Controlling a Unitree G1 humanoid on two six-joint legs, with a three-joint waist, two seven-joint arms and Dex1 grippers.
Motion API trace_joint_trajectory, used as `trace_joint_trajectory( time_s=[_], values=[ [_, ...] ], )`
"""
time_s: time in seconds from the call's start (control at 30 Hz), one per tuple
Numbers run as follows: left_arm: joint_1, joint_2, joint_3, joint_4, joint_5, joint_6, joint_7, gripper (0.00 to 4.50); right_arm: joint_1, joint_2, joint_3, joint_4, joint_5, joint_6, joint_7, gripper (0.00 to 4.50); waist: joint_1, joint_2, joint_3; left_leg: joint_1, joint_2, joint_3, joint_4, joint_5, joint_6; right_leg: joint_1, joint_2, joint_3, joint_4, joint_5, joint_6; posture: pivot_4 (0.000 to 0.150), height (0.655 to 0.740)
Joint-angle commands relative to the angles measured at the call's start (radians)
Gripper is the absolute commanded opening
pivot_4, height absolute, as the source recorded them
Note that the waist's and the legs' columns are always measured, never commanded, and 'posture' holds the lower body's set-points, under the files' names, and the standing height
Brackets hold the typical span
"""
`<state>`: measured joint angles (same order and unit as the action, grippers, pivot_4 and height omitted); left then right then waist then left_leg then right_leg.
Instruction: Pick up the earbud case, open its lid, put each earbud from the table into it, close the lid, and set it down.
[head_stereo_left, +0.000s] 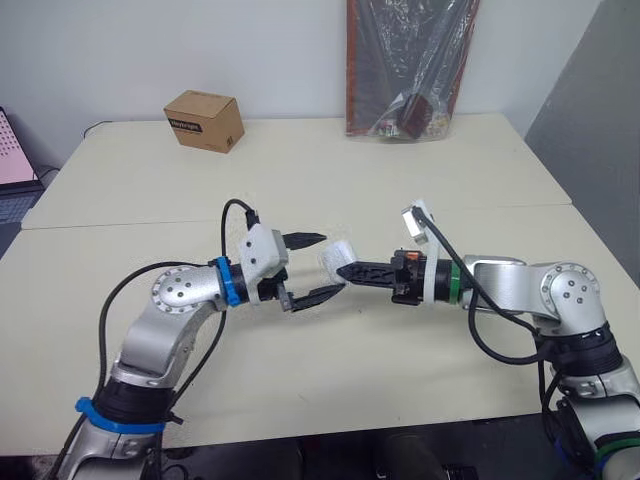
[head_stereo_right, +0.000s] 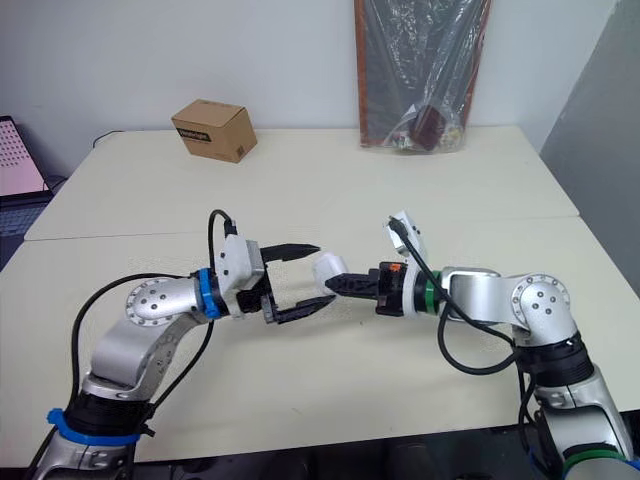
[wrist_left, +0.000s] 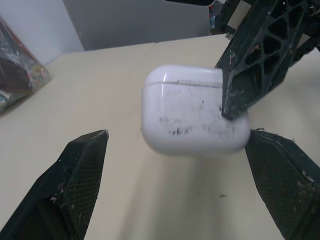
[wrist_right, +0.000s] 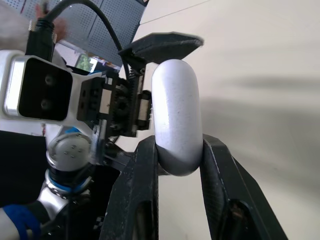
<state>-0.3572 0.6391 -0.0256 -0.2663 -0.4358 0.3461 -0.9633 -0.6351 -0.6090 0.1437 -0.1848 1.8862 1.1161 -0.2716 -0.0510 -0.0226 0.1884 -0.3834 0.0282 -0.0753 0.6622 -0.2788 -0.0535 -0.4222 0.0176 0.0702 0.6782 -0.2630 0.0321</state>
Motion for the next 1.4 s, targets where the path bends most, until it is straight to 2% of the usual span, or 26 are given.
trace_joint_trajectory(
  time_s=[0.03, 0.2, 0.33, 0.47, 0.67, 1.0, 1.1, 1.3, 1.4],
  values=[
    [-0.038, 0.078, 0.067, -0.027, -0.103, 0.141, -0.045, 4.44, -0.040, -0.048, 0.000, -0.046, -0.134, 0.057, 0.140, 0.73, 0.000, 0.000, 0.000, 0.000, 0.000, 0.000, 0.000, 0.000, 0.000, 0.000, 0.000, 0.000, 0.000, 0.000, 0.000, 0.150, 0.7400],
    [-0.087, 0.171, 0.047, 0.000, -0.203, 0.349, -0.121, 4.44, -0.109, -0.155, 0.114, -0.171, -0.551, 0.039, 0.496, 0.73, 0.000, 0.002, 0.001, 0.000, 0.000, 0.000, -0.001, 0.000, 0.000, -0.001, 0.000, 0.000, -0.002, 0.000, 0.000, 0.150, 0.7400],
    [-0.131, 0.187, 0.004, 0.016, -0.211, 0.425, -0.156, 4.44, -0.153, -0.196, 0.199, -0.197, -0.805, -0.047, 0.700, 0.73, 0.001, 0.002, 0.001, -0.001, 0.000, -0.001, -0.002, 0.000, 0.000, -0.001, 0.000, -0.002, -0.004, 0.000, 0.000, 0.150, 0.7400],
    [-0.185, 0.195, -0.052, 0.040, -0.191, 0.450, -0.205, 4.44, -0.187, -0.209, 0.265, -0.196, -0.989, -0.116, 0.868, 0.73, 0.001, 0.002, 0.002, -0.001, 0.000, 0.000, -0.001, 0.000, 0.000, -0.001, 0.000, -0.001, -0.004, 0.000, 0.000, 0.150, 0.7400],
    [-0.245, 0.173, -0.118, 0.090, -0.134, 0.400, -0.250, 4.44, -0.221, -0.216, 0.329, -0.190, -1.196, -0.203, 1.055, 0.73, 0.001, 0.002, 0.002, -0.001, 0.000, 0.000, -0.001, 0.000, 0.000, -0.001, 0.000, -0.001, -0.004, 0.000, 0.000, 0.150, 0.7400],
    [-0.281, 0.135, -0.158, 0.118, -0.097, 0.359, -0.307, 4.44, -0.237, -0.147, 0.319, -0.194, -1.303, -0.200, 1.188, 0.73, 0.002, 0.002, 0.002, -0.002, 0.000, -0.001, -0.001, 0.000, 0.000, -0.001, 0.000, -0.001, -0.003, 0.000, 0.000, 0.150, 0.7400],
    [-0.284, 0.130, -0.171, 0.120, -0.079, 0.339, -0.320, 3.84, -0.240, -0.128, 0.312, -0.193, -1.318, -0.188, 1.200, 0.73, 0.002, 0.002, 0.002, -0.002, 0.000, -0.001, 0.000, 0.000, 0.000, -0.001, 0.000, -0.001, -0.003, 0.000, 0.000, 0.150, 0.7400],
    [-0.280, 0.120, -0.181, 0.126, -0.049, 0.305, -0.338, 2.18, -0.251, -0.099, 0.290, -0.174, -1.332, -0.163, 1.214, 0.73, 0.002, 0.002, 0.002, -0.001, 0.000, -0.001, 0.000, 0.000, 0.000, -0.001, 0.000, -0.001, -0.002, 0.000, 0.000, 0.150, 0.7400],
    [-0.283, 0.113, -0.186, 0.129, -0.039, 0.297, -0.341, 2.18, -0.255, -0.090, 0.281, -0.170, -1.336, -0.150, 1.220, 0.73, 0.002, 0.002, 0.002, -0.001, 0.000, -0.001, 0.000, 0.000, 0.000, -0.001, 0.000, -0.001, -0.002, 0.000, 0.000, 0.150, 0.7400]
  ],
)
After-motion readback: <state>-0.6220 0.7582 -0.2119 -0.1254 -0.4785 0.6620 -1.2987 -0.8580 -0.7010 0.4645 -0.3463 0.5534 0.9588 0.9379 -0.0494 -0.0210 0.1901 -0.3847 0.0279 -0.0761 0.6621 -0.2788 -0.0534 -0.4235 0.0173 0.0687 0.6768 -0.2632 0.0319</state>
